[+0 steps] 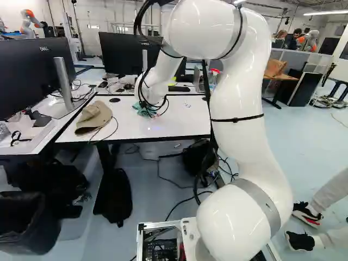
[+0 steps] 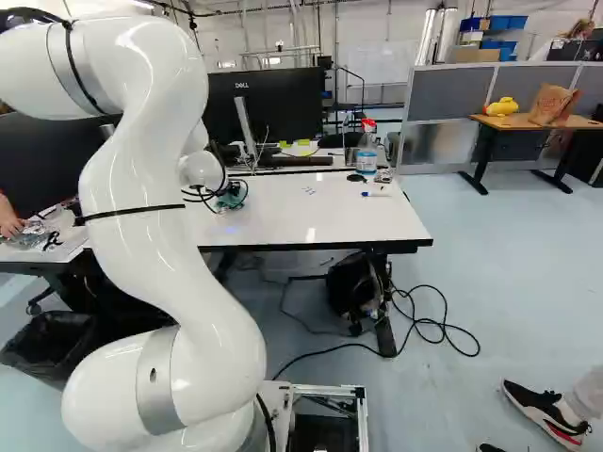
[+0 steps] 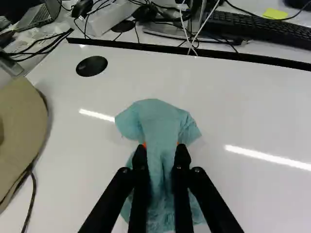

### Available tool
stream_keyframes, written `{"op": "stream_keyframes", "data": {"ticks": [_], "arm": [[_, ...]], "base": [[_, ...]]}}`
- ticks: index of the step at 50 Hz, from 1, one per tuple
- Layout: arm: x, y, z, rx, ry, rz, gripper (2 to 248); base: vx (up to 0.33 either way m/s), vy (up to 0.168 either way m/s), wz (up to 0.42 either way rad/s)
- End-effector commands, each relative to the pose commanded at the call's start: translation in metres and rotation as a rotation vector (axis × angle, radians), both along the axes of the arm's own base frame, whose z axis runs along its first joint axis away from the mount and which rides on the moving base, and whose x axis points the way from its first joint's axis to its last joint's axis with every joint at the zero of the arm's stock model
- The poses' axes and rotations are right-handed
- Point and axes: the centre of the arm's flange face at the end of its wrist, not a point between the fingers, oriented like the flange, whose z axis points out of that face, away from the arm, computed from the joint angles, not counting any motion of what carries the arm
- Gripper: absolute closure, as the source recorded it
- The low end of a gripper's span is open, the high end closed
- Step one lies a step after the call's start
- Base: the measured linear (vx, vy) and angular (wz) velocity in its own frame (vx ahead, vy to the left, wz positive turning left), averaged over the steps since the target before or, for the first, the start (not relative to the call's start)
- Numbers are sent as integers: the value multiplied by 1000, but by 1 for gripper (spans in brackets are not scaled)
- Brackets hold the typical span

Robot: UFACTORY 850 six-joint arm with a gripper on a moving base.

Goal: Clean the table with the green towel

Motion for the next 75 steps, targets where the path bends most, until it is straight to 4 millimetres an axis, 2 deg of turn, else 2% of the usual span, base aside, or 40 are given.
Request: {"op": "stream_keyframes", "data": {"ticks": [21,32,55,75], "arm": [[35,19,-5,11,-30,9,197],[38,37,-6,14,-37,31,197],[14,68,-5,12,-29,88,197],[-20,62,-1,2,-4,102,197]], "base": [[0,0,0],[0,0,0],[0,0,0],[0,0,0]]}}
